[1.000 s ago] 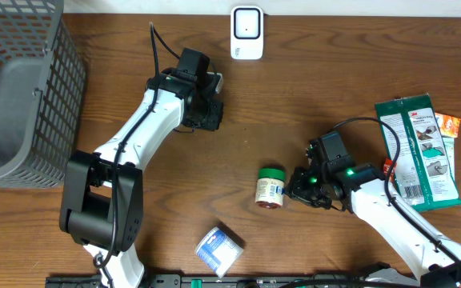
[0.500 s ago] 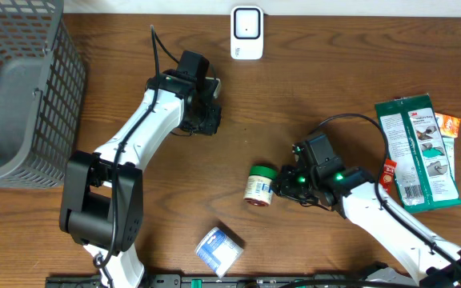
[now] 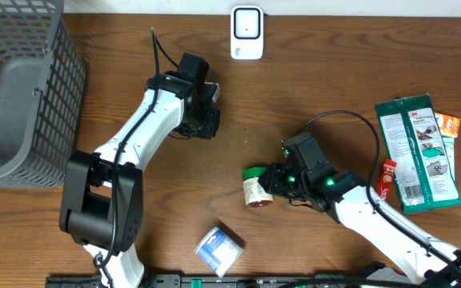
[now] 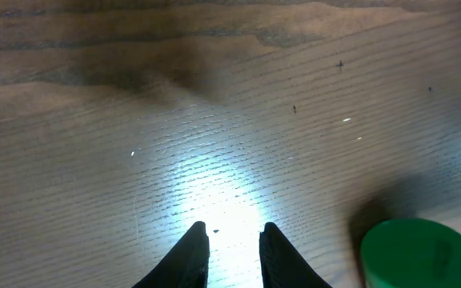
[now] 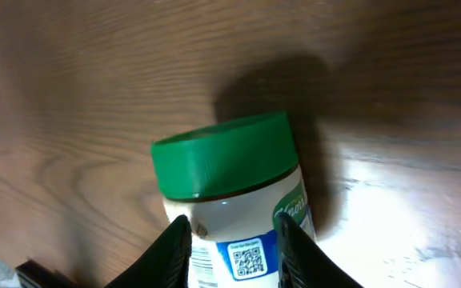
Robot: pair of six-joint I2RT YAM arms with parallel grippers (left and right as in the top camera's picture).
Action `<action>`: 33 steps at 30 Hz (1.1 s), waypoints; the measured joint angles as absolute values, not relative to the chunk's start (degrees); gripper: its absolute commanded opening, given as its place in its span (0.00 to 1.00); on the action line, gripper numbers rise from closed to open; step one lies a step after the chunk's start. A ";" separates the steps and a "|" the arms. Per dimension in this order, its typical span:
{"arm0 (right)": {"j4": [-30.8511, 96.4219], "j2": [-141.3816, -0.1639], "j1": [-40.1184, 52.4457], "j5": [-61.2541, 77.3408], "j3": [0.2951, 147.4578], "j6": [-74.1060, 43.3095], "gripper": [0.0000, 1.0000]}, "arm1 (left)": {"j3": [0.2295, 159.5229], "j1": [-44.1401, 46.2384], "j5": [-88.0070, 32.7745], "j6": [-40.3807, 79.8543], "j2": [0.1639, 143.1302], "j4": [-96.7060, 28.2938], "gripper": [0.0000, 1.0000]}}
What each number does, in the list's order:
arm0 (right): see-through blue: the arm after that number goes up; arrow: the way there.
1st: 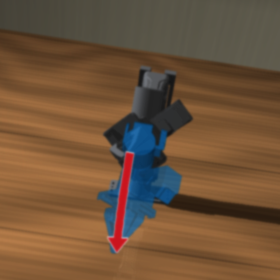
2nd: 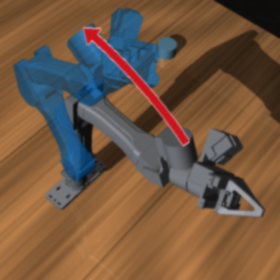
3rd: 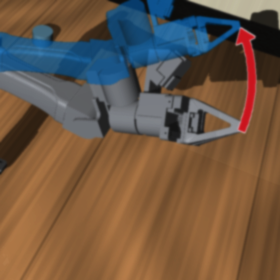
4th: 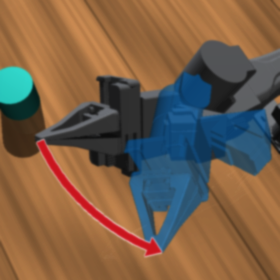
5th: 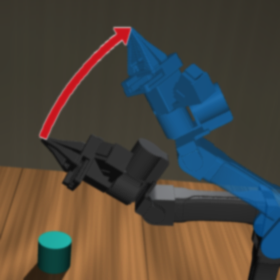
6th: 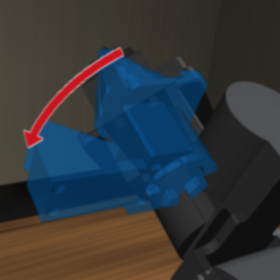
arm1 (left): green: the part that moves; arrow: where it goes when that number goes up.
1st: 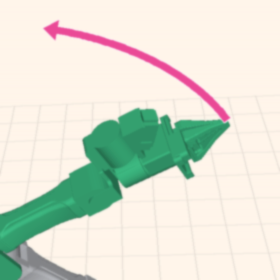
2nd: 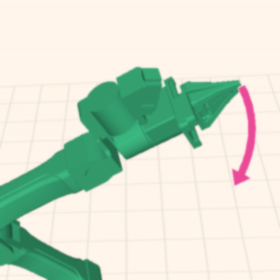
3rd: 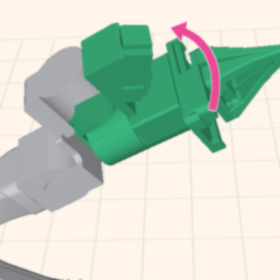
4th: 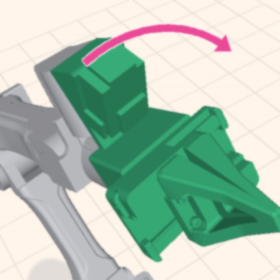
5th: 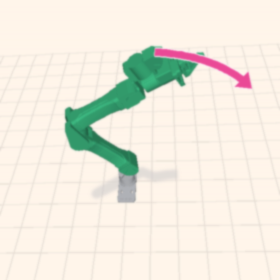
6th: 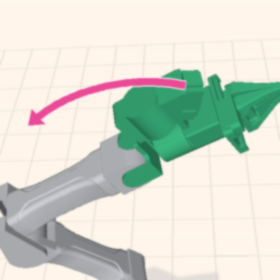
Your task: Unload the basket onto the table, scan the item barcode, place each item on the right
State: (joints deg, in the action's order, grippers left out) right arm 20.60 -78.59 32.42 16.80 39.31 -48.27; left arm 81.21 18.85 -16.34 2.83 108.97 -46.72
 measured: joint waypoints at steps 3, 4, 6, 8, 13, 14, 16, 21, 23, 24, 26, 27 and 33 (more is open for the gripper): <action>19.86 -79.37 33.15 16.67 39.31 -48.71 0.47 | 81.21 18.85 -16.34 2.90 108.97 -46.85 0.35; 19.88 -79.53 33.19 16.58 39.31 -48.88 0.50 | 81.21 18.85 -16.32 2.85 108.97 -46.98 0.35; 19.88 -79.57 33.17 16.56 39.31 -48.21 0.58 | 81.21 18.85 -16.32 3.01 108.97 -47.16 0.35; 20.95 -79.57 32.93 16.71 39.46 -47.09 0.60 | 81.21 18.85 -16.32 3.01 108.97 -47.18 0.36; 29.80 -79.77 31.07 17.17 42.96 -43.24 0.63 | 81.21 18.85 -16.34 3.01 108.97 -47.27 0.36; 32.08 -79.81 30.65 17.08 44.49 -42.09 0.65 | 81.21 18.85 -16.34 3.01 108.97 -47.29 0.36; 34.46 -79.83 30.37 17.12 46.96 -40.27 0.72 | 81.21 18.85 -16.34 3.01 108.97 -47.31 0.36; 37.50 -79.81 30.39 16.71 50.13 -36.69 0.78 | 81.21 18.85 -16.36 3.01 108.97 -47.35 0.37; 39.64 -79.92 30.39 15.53 50.13 -35.92 0.79 | 81.21 18.85 -16.36 3.01 108.97 -47.35 0.38; 40.34 -80.16 30.39 15.00 50.13 -35.68 0.81 | 81.21 18.85 -16.34 3.01 108.97 -47.35 0.38; 40.82 -80.73 30.39 14.28 50.13 -35.35 0.82 | 81.21 18.85 -16.34 2.98 108.97 -47.35 0.41; 40.86 -81.30 30.39 14.02 50.13 -35.44 0.83 | 81.21 18.85 -16.34 3.03 108.97 -47.33 0.41; 37.41 -86.67 31.38 14.02 50.13 -37.76 0.99 | 81.21 18.85 -16.36 3.05 108.97 -47.29 0.41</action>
State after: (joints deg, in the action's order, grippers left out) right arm 37.41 -86.67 31.38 14.02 50.13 -37.76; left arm 81.21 18.85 -16.36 3.05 108.97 -47.29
